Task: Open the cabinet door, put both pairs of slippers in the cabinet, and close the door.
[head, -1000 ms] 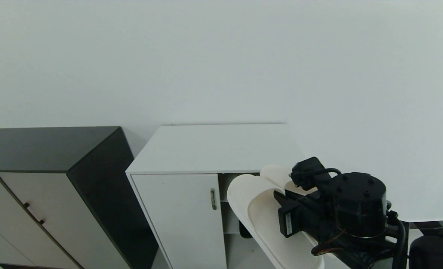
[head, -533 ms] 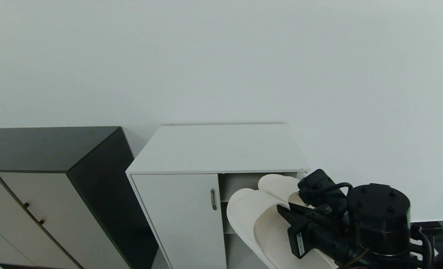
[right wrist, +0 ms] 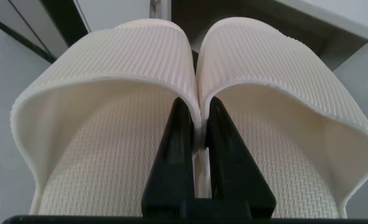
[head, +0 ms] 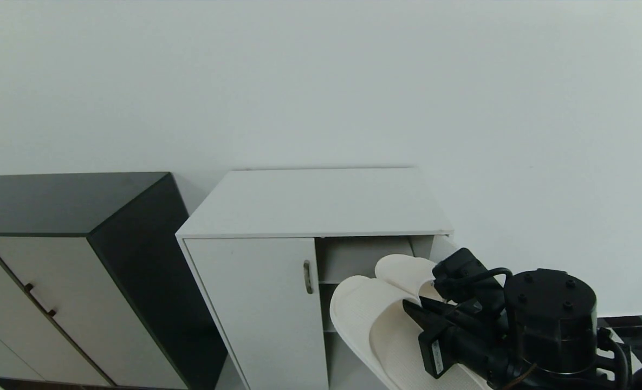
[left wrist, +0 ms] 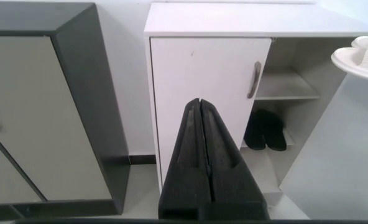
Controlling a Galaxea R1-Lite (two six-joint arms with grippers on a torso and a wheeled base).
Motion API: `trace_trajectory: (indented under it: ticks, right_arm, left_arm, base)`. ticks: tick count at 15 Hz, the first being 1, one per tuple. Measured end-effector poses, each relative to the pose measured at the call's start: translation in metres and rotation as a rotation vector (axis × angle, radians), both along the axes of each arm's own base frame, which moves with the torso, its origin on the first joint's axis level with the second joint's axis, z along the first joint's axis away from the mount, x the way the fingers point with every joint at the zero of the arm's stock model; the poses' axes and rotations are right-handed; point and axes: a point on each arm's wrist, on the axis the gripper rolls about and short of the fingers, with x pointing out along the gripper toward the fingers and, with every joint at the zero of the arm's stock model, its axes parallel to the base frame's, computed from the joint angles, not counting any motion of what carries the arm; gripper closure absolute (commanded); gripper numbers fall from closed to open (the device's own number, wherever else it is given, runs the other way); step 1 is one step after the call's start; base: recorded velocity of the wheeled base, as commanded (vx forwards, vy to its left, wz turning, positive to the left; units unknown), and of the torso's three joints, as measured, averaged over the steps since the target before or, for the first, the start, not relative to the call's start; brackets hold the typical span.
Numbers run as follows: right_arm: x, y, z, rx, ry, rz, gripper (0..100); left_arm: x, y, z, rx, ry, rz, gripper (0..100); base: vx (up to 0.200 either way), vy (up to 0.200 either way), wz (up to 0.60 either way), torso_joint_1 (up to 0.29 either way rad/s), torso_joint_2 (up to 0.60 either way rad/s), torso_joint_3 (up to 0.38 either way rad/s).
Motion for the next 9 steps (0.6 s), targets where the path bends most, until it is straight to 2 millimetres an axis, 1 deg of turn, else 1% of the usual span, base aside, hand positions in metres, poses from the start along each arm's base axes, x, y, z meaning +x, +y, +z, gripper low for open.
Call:
trace_trajectory:
  ticks: [6, 9]
  right_arm:
    - [-0.0006, 0.0024, -0.0036, -0.011, 0.008, 0.007, 100]
    - [-0.0007, 0.0039, -0.006, -0.018, 0.013, 0.009, 100]
  left_arm:
    - [0.0, 0.0, 0.0, 0.0, 0.0, 0.0, 100]
    - [0.0, 0.0, 0.0, 0.0, 0.0, 0.0, 100]
  base:
    - [0.0, 0.0, 0.0, -0.229, 0.55, 0.318]
    - [0.0, 0.0, 0.0, -0.201, 0.51, 0.318]
